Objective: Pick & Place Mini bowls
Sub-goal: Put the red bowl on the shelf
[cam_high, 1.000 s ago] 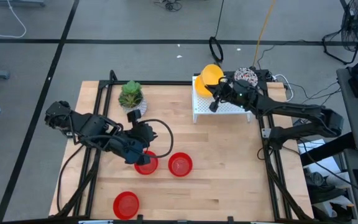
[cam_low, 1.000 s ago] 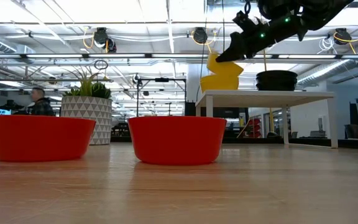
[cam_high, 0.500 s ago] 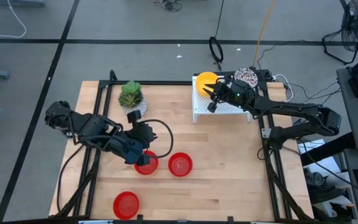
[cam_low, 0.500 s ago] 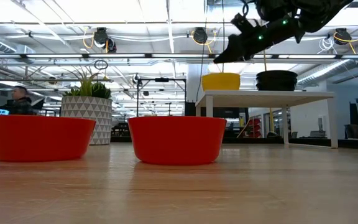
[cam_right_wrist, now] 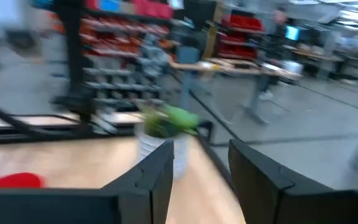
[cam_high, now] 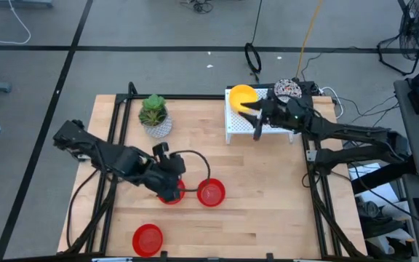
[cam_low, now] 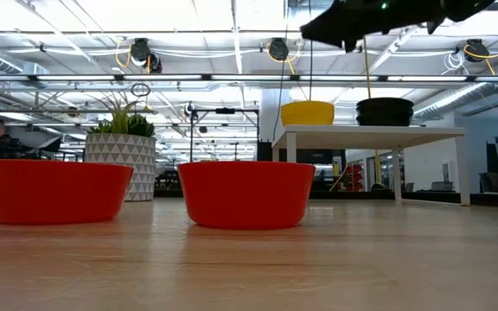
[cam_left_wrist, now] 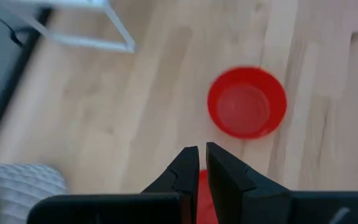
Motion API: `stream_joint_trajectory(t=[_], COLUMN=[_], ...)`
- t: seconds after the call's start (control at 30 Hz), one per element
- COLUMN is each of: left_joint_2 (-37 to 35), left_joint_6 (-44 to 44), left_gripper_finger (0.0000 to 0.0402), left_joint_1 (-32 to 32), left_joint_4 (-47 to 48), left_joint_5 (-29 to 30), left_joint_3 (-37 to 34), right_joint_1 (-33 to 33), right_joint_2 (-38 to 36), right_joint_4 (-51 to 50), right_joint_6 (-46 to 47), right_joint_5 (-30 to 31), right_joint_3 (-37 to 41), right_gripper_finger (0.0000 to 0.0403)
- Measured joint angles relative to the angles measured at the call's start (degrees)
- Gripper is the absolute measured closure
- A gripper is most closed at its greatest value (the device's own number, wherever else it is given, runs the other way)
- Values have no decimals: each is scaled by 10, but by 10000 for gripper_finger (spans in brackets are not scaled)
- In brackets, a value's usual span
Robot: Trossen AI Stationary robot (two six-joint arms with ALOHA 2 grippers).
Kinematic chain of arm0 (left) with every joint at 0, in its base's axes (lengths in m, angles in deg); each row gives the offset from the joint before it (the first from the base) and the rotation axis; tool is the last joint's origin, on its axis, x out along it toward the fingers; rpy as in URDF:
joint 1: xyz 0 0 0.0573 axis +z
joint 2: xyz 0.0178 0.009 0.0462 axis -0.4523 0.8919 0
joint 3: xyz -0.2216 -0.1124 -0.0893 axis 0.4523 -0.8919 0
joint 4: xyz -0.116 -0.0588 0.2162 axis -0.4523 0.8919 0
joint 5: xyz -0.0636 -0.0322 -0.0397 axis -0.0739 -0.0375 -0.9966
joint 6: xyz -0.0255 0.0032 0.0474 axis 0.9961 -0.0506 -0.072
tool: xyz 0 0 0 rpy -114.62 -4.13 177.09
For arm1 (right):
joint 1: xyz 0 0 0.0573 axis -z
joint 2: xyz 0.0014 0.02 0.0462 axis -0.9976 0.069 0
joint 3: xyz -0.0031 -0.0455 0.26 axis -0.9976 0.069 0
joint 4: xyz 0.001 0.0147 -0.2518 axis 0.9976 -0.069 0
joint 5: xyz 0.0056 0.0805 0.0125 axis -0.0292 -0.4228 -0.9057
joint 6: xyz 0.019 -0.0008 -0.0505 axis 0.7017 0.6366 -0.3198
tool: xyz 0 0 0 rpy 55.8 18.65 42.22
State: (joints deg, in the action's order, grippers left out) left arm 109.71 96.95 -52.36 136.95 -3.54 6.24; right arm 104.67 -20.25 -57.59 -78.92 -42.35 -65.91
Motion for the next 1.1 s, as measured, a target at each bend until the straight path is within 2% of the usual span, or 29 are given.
stream_joint_trajectory(t=[0.17,0.5,0.63,0.83,0.97,1.1], left_joint_2=[0,0,0,1,1,1], left_joint_6=[51,145,198,260,280,294], left_gripper_finger=[364,355,320,245,203,180], left_joint_1=[2,4,2,0,-8,-22], left_joint_4=[-79,-292,-315,-326,-370,-434], left_joint_5=[-57,-188,-203,-207,-219,-223], left_joint_3=[-94,-255,-297,-344,-373,-403], right_joint_1=[-40,-77,-88,-112,-124,-133], right_joint_2=[-7,-7,-6,-6,-6,-6], right_joint_4=[-5,-61,-92,-118,-126,-125], right_joint_6=[8,5,8,9,9,9], right_joint_5=[-32,-33,-33,-33,-33,-33], right_joint_3=[0,0,0,0,0,0], right_gripper_finger=[268,265,265,266,268,268])
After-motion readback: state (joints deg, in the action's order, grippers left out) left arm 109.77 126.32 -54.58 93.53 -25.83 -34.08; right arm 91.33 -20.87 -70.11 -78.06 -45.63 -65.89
